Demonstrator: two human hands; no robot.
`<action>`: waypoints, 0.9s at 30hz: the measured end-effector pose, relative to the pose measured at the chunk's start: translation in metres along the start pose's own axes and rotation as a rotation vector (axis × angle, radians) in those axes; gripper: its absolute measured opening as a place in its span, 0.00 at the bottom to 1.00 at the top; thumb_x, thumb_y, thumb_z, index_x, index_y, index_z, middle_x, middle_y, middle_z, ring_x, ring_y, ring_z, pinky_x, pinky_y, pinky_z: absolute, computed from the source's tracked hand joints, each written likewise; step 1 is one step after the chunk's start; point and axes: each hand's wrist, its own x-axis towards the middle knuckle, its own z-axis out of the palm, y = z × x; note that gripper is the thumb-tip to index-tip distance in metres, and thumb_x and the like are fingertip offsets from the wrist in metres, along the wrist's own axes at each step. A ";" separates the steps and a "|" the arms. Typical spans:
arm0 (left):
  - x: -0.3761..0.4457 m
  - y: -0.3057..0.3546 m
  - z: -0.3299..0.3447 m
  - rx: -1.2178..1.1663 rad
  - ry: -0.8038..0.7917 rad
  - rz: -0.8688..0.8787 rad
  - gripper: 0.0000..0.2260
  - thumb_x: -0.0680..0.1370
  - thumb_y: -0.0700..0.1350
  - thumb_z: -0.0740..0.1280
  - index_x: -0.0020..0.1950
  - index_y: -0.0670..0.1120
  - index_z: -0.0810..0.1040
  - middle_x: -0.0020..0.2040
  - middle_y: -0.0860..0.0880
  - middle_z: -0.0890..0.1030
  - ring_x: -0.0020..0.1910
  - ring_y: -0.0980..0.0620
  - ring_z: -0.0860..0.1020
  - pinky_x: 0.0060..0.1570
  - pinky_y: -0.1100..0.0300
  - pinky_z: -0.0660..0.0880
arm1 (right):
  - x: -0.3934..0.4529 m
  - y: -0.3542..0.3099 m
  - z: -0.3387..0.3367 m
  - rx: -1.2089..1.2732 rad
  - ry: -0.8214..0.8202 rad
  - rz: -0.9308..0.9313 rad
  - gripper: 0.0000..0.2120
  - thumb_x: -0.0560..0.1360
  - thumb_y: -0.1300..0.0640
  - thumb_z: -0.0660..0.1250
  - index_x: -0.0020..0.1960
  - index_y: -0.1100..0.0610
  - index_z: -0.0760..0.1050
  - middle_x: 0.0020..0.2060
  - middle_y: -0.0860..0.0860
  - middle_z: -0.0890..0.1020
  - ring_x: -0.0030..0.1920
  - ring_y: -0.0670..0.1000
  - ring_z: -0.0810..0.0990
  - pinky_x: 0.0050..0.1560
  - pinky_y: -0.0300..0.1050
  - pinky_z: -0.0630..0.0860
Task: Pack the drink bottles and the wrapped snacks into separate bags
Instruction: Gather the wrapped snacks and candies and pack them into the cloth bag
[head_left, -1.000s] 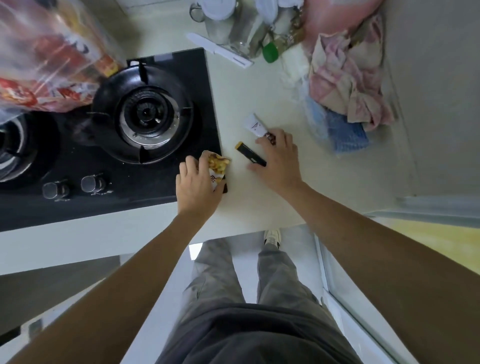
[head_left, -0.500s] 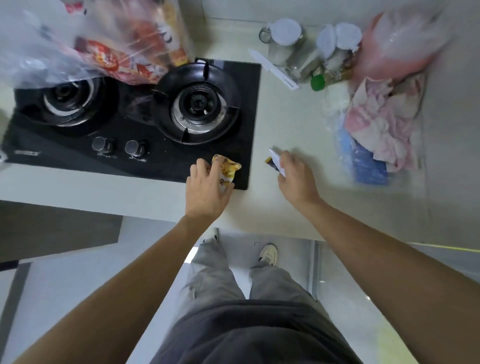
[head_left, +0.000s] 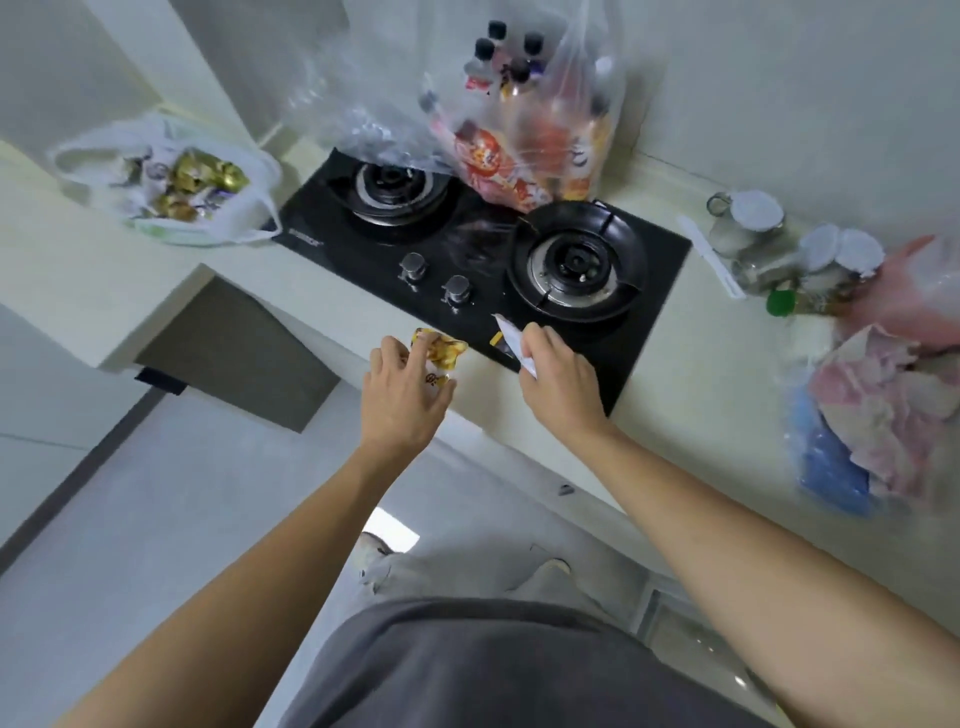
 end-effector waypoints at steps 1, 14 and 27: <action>-0.003 -0.021 -0.011 -0.010 0.029 -0.033 0.25 0.78 0.58 0.67 0.72 0.53 0.66 0.55 0.48 0.67 0.51 0.48 0.66 0.50 0.52 0.73 | 0.008 -0.024 0.006 -0.003 -0.008 -0.043 0.15 0.73 0.65 0.69 0.49 0.54 0.65 0.43 0.50 0.71 0.35 0.62 0.75 0.34 0.49 0.66; -0.001 -0.294 -0.132 -0.072 0.170 -0.243 0.24 0.78 0.59 0.66 0.71 0.53 0.67 0.56 0.47 0.68 0.54 0.46 0.68 0.49 0.51 0.75 | 0.092 -0.315 0.141 0.148 -0.121 -0.210 0.14 0.74 0.65 0.66 0.47 0.52 0.62 0.42 0.49 0.71 0.37 0.61 0.72 0.33 0.53 0.67; 0.113 -0.437 -0.184 -0.066 0.148 -0.195 0.26 0.78 0.66 0.60 0.72 0.55 0.66 0.57 0.47 0.70 0.54 0.45 0.70 0.54 0.47 0.75 | 0.230 -0.433 0.221 0.246 -0.078 -0.169 0.14 0.75 0.66 0.69 0.46 0.54 0.64 0.42 0.53 0.72 0.37 0.58 0.72 0.34 0.49 0.64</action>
